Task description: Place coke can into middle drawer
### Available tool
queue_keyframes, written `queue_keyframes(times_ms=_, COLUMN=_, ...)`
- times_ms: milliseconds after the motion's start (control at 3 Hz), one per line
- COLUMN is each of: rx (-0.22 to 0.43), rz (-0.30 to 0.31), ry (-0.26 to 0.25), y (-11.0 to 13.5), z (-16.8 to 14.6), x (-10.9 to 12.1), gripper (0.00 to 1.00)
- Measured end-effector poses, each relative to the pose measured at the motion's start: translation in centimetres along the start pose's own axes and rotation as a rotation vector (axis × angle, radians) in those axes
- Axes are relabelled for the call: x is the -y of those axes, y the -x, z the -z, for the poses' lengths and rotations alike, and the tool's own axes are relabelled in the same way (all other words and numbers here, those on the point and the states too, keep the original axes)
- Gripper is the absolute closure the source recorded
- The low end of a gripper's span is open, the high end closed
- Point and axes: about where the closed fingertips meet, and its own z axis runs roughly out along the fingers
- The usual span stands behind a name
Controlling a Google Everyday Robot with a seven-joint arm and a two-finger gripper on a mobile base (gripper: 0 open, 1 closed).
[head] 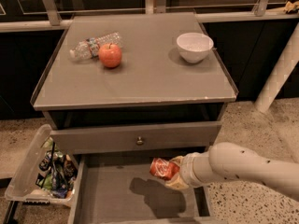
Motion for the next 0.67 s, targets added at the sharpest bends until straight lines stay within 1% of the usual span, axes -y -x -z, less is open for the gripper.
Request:
queue_keyframes(times_ms=333, rx=-0.020, rz=-0.058, ry=-0.009, y=-2.29, z=-4.39, x=0.15, gripper=1.00)
queue_keyframes(times_ms=667, rx=-0.020, rz=-0.057, ry=-0.008, y=-2.27, z=-4.39, x=0.13, gripper=1.00)
